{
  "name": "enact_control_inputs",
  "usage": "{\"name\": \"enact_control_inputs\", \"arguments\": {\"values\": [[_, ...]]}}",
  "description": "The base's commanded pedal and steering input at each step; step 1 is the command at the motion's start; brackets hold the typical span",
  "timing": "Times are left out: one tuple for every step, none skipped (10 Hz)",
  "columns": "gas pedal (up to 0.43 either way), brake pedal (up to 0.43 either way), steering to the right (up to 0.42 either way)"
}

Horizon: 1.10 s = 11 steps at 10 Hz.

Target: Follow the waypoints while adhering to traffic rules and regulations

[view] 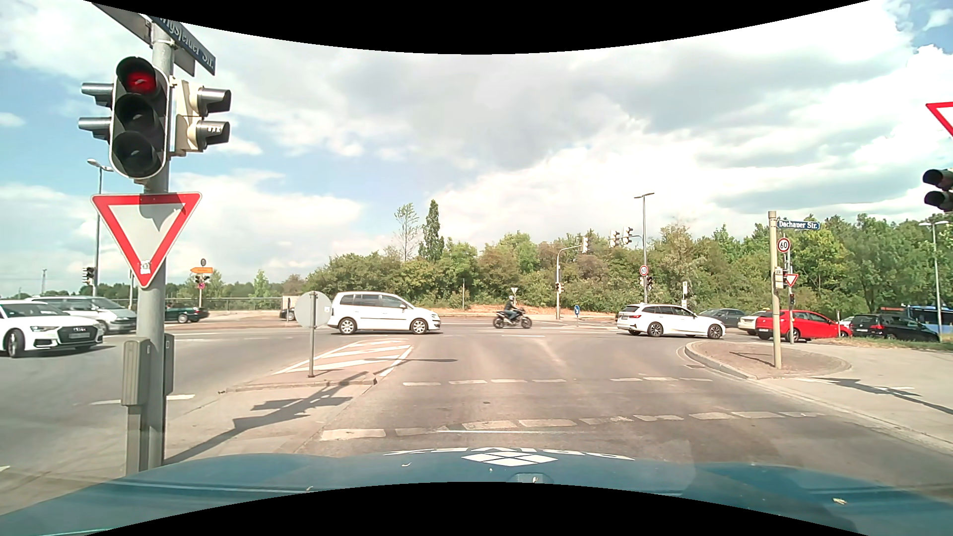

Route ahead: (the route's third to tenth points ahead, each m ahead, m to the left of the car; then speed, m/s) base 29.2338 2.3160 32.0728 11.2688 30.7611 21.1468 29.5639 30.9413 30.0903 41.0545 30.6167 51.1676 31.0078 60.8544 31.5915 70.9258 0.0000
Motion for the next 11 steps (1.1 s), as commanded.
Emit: {"name": "enact_control_inputs", "arguments": {"values": [[0.0,0.36,-0.025],[0.0,0.36,-0.025],[0.0,0.36,-0.025],[0.0,0.36,-0.025],[0.0,0.36,-0.026],[0.0,0.36,-0.026],[0.0,0.36,-0.025],[0.0,0.36,-0.025],[0.0,0.36,-0.025],[0.0,0.36,-0.026],[0.0,0.36,-0.026]]}}
